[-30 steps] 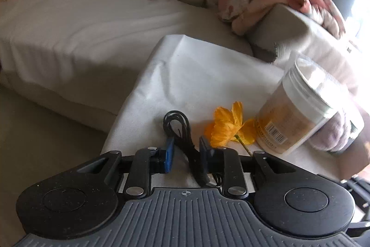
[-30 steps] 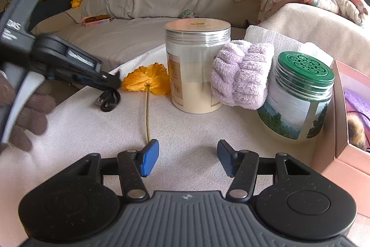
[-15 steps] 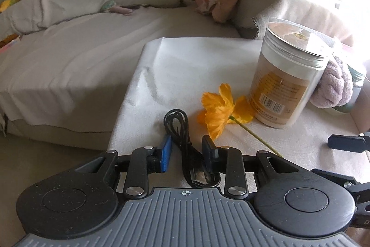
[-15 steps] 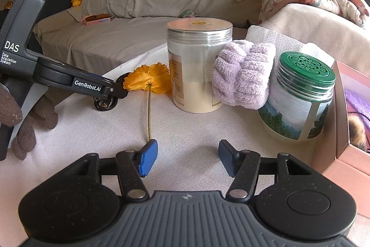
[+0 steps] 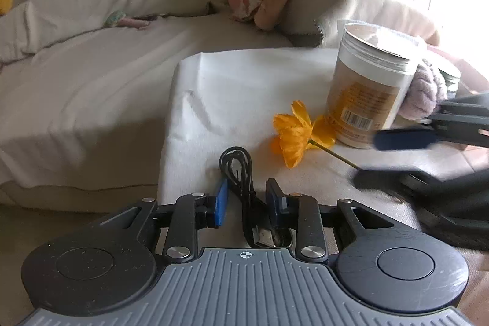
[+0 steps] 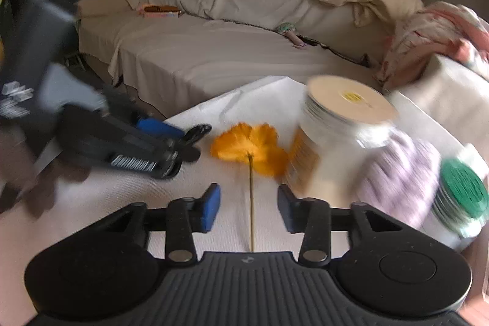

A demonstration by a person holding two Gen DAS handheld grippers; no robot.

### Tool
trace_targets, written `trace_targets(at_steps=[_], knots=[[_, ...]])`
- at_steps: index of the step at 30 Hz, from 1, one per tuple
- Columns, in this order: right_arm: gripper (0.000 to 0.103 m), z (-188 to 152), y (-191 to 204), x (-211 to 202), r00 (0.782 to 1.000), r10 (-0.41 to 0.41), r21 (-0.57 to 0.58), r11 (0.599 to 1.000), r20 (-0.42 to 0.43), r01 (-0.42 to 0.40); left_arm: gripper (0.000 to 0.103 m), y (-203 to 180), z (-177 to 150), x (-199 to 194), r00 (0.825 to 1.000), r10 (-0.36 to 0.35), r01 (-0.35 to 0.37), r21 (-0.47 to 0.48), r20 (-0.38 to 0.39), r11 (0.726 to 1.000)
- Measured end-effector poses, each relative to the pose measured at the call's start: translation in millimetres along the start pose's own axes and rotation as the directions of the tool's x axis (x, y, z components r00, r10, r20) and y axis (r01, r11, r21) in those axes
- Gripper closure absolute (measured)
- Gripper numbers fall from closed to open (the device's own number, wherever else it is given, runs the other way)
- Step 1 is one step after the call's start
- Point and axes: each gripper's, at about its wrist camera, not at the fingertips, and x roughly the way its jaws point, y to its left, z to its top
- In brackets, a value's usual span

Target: Organize soft objects

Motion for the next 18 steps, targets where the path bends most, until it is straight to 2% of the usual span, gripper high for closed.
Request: trace_targets(at_steps=[4, 6, 7, 11, 18], knots=[[0.082, 13.4, 3.7, 30.5, 0.998, -0.009, 0.029, 1.0, -0.063, 0.011, 0.072, -3.1, -4.7, -1.4, 1.0, 0.01, -0.01, 0.001, 0.024, 1.0], [0.099, 14.6, 5.2, 35.7, 0.997, -0.01, 0.029, 1.0, -0.077, 0.012, 0.072, -4.5, -5.1, -1.4, 1.0, 0.014, -0.014, 0.003, 0.028, 1.0], [0.1, 15.5, 7.0, 35.7, 0.996, -0.005, 0.019, 1.0, -0.089, 0.007, 0.072, -3.0, -5.1, -1.6, 0.999, 0.011, -0.011, 0.0, 0.03, 1.0], [0.101, 19.5, 8.5, 20.5, 0.998, 0.011, -0.006, 1.0, -0.067, -0.011, 0.077, -0.4, -6.1, -0.3, 0.999, 0.017, -0.017, -0.01, 0.051, 1.0], [0.101, 38.1, 2.6, -8.6, 0.999, 0.048, 0.018, 0.999, -0.018, -0.048, 0.084, 2.7, -4.4, 2.6, 0.998, 0.021, -0.019, -0.034, 0.065, 0.999]])
